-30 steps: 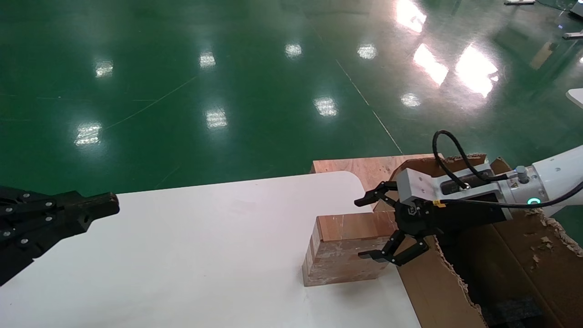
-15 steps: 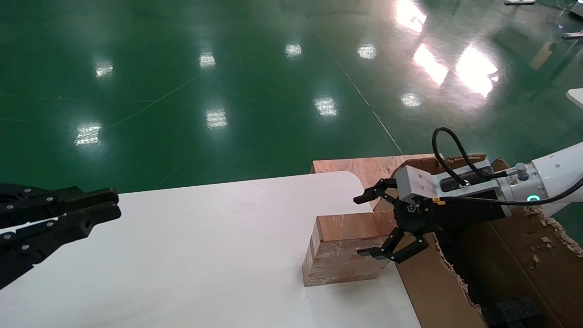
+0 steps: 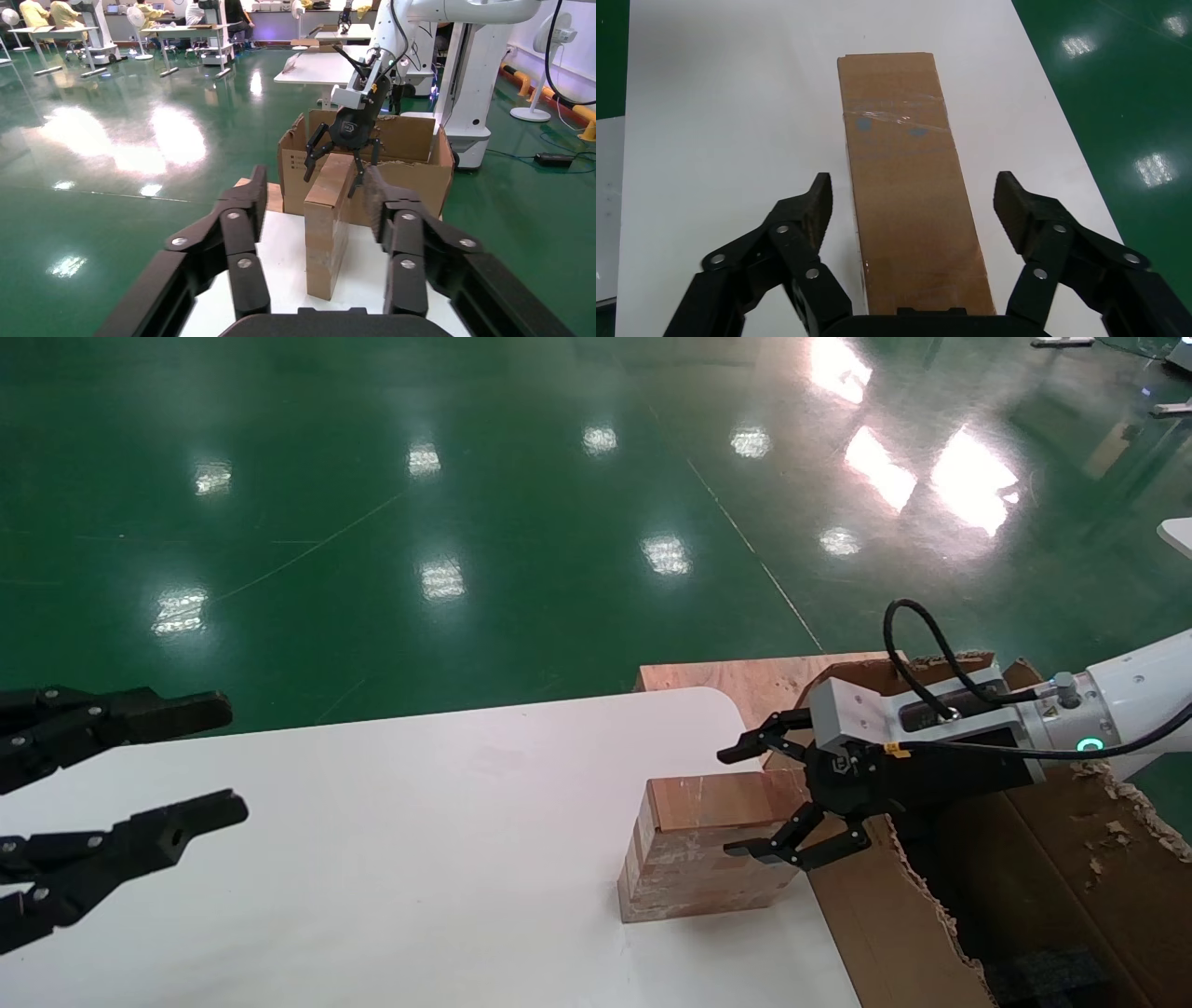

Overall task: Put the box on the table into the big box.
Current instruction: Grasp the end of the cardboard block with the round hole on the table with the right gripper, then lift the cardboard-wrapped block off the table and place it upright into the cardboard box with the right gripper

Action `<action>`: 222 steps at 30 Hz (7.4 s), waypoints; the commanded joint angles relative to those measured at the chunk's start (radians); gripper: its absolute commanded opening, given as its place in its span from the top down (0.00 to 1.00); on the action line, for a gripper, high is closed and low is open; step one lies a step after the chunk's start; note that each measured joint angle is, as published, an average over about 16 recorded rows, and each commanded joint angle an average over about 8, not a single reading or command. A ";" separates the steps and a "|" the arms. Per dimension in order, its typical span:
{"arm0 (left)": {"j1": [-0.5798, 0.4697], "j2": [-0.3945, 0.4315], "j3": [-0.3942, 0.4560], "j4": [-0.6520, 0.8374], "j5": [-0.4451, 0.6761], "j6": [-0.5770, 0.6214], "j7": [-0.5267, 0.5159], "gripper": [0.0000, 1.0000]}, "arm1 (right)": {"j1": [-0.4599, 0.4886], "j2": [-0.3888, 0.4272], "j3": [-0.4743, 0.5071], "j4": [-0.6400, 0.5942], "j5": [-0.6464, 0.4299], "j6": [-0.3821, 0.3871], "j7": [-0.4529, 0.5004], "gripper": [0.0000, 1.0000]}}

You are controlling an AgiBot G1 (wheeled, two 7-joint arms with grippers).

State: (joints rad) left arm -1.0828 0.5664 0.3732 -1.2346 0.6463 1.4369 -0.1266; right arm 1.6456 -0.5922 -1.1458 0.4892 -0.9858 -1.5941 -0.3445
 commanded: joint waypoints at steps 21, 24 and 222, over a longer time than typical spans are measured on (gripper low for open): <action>0.000 0.000 0.000 0.000 0.000 0.000 0.000 0.00 | 0.012 0.045 -0.017 0.093 0.104 0.002 0.226 1.00; 0.000 0.000 0.000 0.000 0.000 0.000 0.000 0.00 | 0.049 0.102 -0.015 0.180 0.163 0.006 0.334 1.00; 0.000 0.000 0.000 0.000 0.000 0.000 0.000 0.00 | 1.166 0.799 -1.705 0.440 0.367 1.011 0.564 0.00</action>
State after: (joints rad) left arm -1.0826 0.5663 0.3734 -1.2342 0.6461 1.4366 -0.1264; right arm 2.8129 0.2007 -2.8374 0.9499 -0.6200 -0.5900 0.2088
